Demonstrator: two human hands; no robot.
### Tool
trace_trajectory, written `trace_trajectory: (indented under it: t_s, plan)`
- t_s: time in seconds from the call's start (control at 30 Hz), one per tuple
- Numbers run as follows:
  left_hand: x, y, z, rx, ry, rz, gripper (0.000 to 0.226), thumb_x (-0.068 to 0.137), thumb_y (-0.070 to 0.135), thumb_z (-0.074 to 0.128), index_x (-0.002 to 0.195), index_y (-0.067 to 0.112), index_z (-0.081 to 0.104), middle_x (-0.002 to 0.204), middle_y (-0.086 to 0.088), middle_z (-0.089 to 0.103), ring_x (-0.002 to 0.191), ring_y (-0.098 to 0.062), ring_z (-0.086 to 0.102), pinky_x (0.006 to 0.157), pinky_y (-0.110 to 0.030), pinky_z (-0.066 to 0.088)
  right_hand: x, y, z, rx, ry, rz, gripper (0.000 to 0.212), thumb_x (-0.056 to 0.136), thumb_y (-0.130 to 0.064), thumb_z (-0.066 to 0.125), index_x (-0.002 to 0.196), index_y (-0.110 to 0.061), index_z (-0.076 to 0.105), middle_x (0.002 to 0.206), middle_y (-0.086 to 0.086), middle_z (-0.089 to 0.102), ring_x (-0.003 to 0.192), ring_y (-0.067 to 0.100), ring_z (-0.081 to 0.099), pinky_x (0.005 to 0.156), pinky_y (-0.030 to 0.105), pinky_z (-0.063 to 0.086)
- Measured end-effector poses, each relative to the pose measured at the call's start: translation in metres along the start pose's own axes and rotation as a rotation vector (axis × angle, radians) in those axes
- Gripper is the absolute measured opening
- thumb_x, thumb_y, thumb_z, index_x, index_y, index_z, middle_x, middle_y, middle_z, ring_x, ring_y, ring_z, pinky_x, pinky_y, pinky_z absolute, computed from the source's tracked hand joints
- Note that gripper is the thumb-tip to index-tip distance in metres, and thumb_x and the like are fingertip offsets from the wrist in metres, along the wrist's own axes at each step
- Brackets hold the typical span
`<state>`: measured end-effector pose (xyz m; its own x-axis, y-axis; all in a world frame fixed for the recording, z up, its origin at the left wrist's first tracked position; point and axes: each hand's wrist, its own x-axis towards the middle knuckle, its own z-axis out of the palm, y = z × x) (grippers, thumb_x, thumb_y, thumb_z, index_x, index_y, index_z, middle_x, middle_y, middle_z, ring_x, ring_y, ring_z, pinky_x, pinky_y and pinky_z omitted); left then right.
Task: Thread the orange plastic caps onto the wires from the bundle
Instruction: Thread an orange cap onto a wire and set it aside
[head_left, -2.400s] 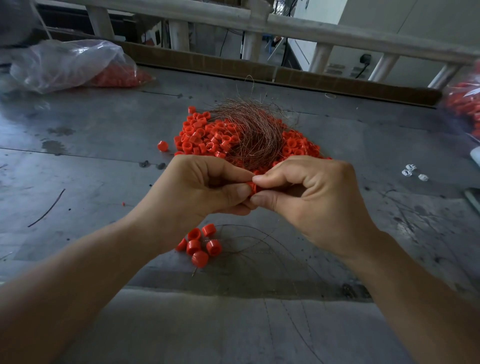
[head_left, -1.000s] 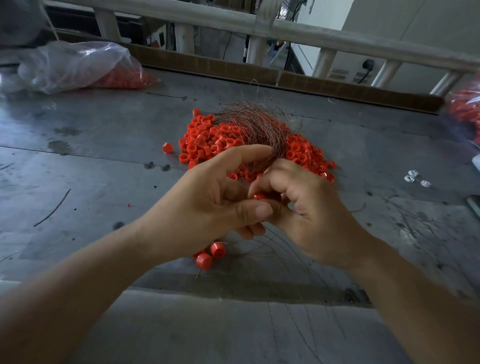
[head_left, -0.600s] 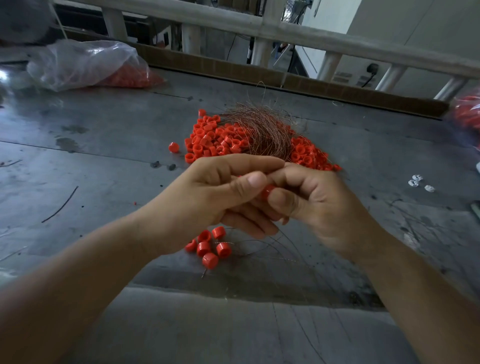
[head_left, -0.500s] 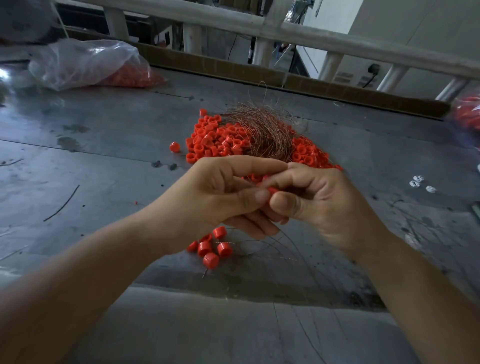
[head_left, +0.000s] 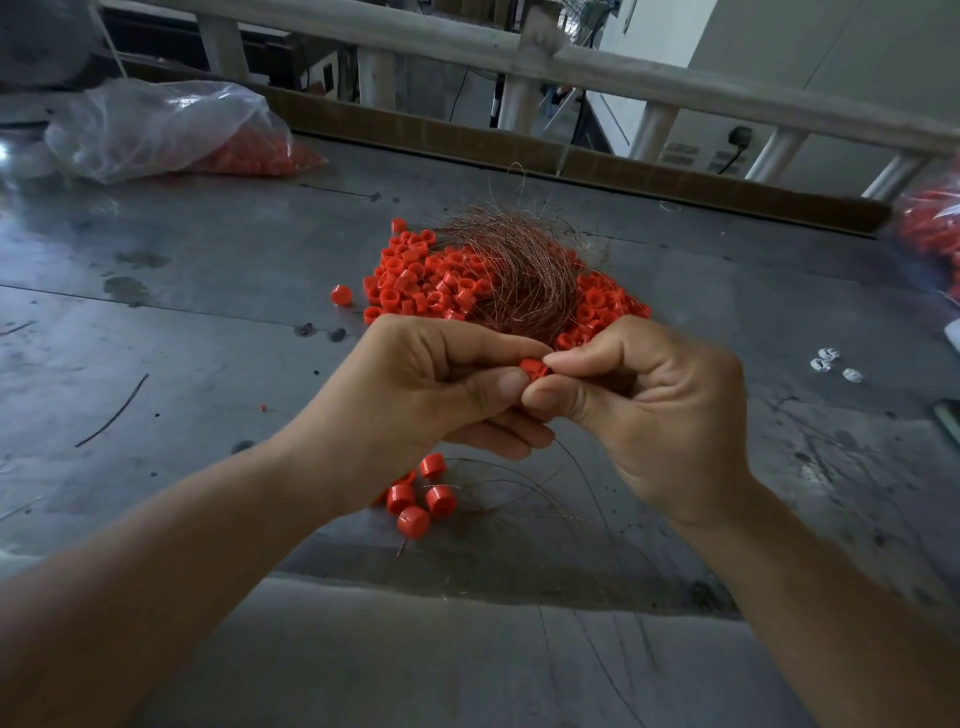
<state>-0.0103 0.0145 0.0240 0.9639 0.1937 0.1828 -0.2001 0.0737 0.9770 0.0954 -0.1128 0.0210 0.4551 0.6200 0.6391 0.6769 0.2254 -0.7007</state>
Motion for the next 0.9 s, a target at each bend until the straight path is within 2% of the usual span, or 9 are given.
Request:
trace_trajectory:
  t_s: [0.17,0.23,0.27,0.37,0.5,0.57,0.63,0.73,0.9]
  plan:
    - [-0.001,0.002,-0.001,0.014,-0.020,-0.020,0.025,0.070,0.016,0.059,0.092,0.019,0.071,0.077,-0.008,0.073,0.069,-0.020,0.071,0.059,-0.020,0.055,0.002,-0.001,-0.004,0.045,-0.053,0.037,0.021,0.063,-0.021,0.073,0.079,-0.010,0.063,0.068,-0.017,0.063,0.065,0.002,0.065,0.059,0.014,0.051]
    - [0.000,0.002,-0.003,0.020,-0.028,-0.033,0.022,0.071,0.017,0.061,0.090,0.020,0.071,0.075,-0.009,0.073,0.068,-0.020,0.071,0.059,-0.022,0.055,0.004,-0.002,-0.005,0.111,-0.105,0.099,0.014,0.062,-0.025,0.073,0.068,-0.019,0.062,0.065,-0.013,0.065,0.063,0.006,0.066,0.059,0.018,0.053]
    - [0.000,0.003,-0.004,0.018,-0.034,-0.038,0.021,0.072,0.017,0.063,0.091,0.020,0.071,0.075,-0.009,0.073,0.067,-0.020,0.071,0.059,-0.022,0.055,0.004,-0.003,-0.006,0.137,-0.127,0.128,0.016,0.061,-0.028,0.072,0.073,-0.023,0.062,0.067,-0.012,0.066,0.063,0.007,0.066,0.059,0.019,0.053]
    - [0.000,0.004,-0.005,0.028,-0.089,-0.046,0.035,0.074,0.014,0.060,0.107,0.022,0.060,0.075,-0.009,0.072,0.067,-0.021,0.071,0.058,-0.023,0.055,0.008,-0.005,-0.009,0.098,-0.234,0.178,0.024,0.064,-0.037,0.070,0.086,-0.029,0.064,0.075,-0.011,0.066,0.072,0.006,0.065,0.065,0.021,0.054]
    - [-0.001,0.004,-0.007,-0.021,-0.121,-0.085,0.052,0.075,0.020,0.062,0.123,0.026,0.043,0.076,-0.010,0.072,0.067,-0.023,0.070,0.056,-0.023,0.054,0.010,-0.008,-0.009,-0.101,-0.393,0.050,0.019,0.075,-0.043,0.057,0.084,-0.027,0.065,0.082,-0.015,0.055,0.077,0.001,0.056,0.065,0.015,0.045]
    - [-0.003,0.005,-0.007,0.009,-0.119,-0.070,0.059,0.075,0.039,0.066,0.128,0.030,0.040,0.075,-0.009,0.071,0.068,-0.025,0.070,0.058,-0.025,0.054,0.009,-0.008,-0.008,-0.137,-0.388,0.015,0.016,0.076,-0.038,0.061,0.083,-0.024,0.059,0.080,-0.013,0.052,0.073,0.001,0.052,0.064,0.015,0.043]
    - [-0.005,0.004,-0.006,0.203,-0.116,-0.021,0.073,0.067,0.054,0.070,0.130,0.036,0.037,0.072,-0.005,0.068,0.064,-0.021,0.069,0.057,-0.026,0.053,0.007,-0.008,-0.006,-0.180,-0.393,0.003,0.015,0.080,-0.031,0.065,0.080,-0.017,0.060,0.078,-0.010,0.052,0.071,0.002,0.052,0.065,0.013,0.042]
    - [-0.004,0.000,-0.003,0.445,-0.103,0.022,0.069,0.067,0.051,0.066,0.129,0.040,0.037,0.070,-0.006,0.064,0.057,-0.016,0.063,0.052,-0.029,0.049,0.002,-0.006,-0.004,-0.258,-0.425,-0.019,0.006,0.079,-0.011,0.064,0.079,-0.005,0.063,0.079,-0.014,0.050,0.072,0.001,0.051,0.067,0.013,0.043]
    - [-0.006,-0.001,-0.001,0.325,-0.105,0.031,0.065,0.070,0.043,0.063,0.130,0.045,0.036,0.069,-0.010,0.062,0.054,-0.020,0.059,0.050,-0.024,0.048,0.001,-0.012,-0.003,-0.293,-0.421,-0.069,0.002,0.075,-0.003,0.063,0.077,-0.003,0.062,0.077,-0.009,0.050,0.071,0.000,0.050,0.066,0.011,0.042]
